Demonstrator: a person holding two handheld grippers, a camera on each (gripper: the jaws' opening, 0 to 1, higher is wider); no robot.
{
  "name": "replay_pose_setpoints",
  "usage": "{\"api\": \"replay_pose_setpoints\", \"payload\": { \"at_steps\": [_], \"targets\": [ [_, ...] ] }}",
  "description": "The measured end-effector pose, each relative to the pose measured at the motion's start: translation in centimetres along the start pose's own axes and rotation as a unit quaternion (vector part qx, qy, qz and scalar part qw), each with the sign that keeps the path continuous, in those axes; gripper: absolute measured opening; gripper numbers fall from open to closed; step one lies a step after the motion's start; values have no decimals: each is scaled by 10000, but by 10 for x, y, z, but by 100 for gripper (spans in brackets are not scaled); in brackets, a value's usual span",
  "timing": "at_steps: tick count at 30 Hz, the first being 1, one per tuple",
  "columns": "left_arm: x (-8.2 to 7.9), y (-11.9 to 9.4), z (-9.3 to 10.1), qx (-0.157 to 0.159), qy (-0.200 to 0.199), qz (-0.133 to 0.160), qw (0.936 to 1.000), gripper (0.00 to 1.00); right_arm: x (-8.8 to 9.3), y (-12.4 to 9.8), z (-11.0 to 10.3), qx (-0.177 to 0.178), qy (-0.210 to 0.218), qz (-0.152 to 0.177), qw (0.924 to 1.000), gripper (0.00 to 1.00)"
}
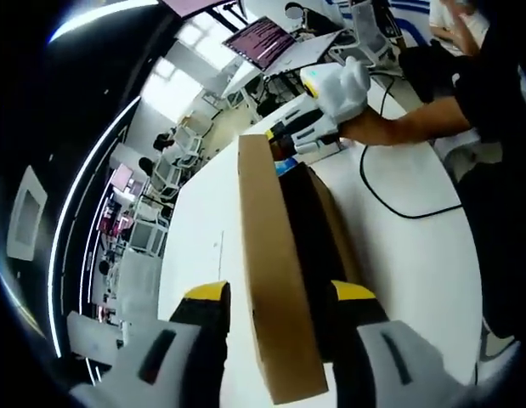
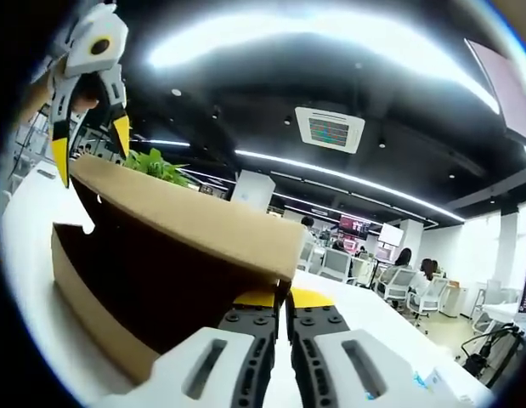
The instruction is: Operate the shoe box by opening the lid, removing the specified soft item, and placing it in the target area until the item is outside and the box remains undamaged.
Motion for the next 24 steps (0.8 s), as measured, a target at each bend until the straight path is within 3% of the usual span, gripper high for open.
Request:
{"api": "replay_pose_setpoints", "payload": {
  "at_steps": [10,20,24],
  "targets": [
    [0,2,-1,-76,-99,68,9999,29,1,-1,0,-15,13,-10,10000,1],
    [8,7,1,-120,-61,-144,9998,30,2,1,-1,-63,3,-30,10000,1],
    [10,6,-2,-254,139,-165,9994,30,2,1,-2,-72,13,-20,10000,1]
  ]
}}
Point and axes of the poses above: the point that each gripper's makers call its tool centre point, and the gripper's own axes: y roughly forward along the fingers, z roughly to its right, x roughly out of its underside, the point moved 2 cm from there along -y, roughly backward along the fingers, and after that the axes turned 8 degrees about x, right-handed, at the moved point
